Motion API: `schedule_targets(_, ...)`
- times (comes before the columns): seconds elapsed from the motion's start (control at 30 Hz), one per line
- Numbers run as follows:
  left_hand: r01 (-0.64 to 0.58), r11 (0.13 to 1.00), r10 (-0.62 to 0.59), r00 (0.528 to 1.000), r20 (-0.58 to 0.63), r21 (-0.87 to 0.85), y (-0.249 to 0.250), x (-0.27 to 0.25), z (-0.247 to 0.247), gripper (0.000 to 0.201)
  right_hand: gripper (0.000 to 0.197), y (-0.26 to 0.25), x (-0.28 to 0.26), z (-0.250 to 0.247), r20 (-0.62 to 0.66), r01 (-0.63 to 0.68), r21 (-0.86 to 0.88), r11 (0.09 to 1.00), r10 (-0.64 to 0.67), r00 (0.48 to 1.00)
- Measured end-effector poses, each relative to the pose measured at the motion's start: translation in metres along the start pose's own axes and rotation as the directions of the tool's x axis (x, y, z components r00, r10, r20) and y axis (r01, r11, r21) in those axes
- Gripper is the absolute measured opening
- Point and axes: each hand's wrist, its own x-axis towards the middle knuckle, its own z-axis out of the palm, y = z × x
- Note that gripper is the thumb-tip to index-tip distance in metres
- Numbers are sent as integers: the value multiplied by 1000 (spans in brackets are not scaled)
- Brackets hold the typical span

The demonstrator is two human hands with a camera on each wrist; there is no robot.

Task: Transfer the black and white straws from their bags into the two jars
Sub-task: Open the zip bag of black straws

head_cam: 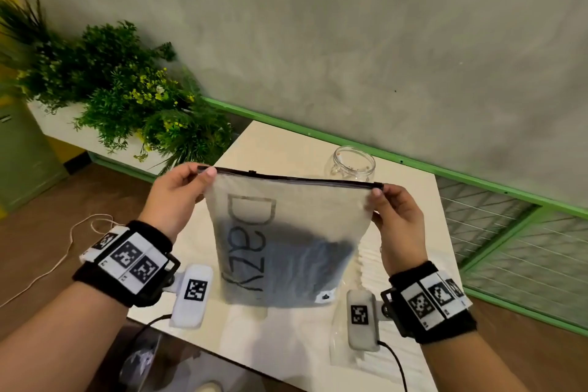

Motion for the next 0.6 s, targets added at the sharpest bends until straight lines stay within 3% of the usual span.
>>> schedule_targets(0.13,-23,991,25,1000,-15,132,3,2,-4,3,21,-4,-2,-2,16,-20,18,1000,20,1000)
schedule_targets(0.2,-133,923,158,987,-39,361,10,-1,5,13,23,-4,-5,-4,16,-19,44,999,18,1000)
schedule_targets(0.27,-282,730,364,931,-4,623,30,-13,26,29,24,-6,-9,-4,35,-21,66,998,18,999)
schedule_targets(0.33,-489,573,530,833,159,657,52,-27,56,31,25,-7,-12,-4,63,-29,83,996,24,998)
schedule_targets(0.37,-589,513,557,782,280,624,60,-32,72,30,26,-8,-13,-4,71,-34,86,996,28,997)
schedule_targets(0.47,-738,381,416,675,609,557,67,-40,124,28,33,-9,-16,-2,100,-45,103,994,35,994)
schedule_targets(0.53,-739,297,272,672,688,605,64,-43,150,27,34,-11,-17,-2,128,-60,115,992,45,991)
schedule_targets(0.6,-737,239,231,676,700,632,59,-42,163,24,29,-14,-17,-2,140,-74,117,990,57,988)
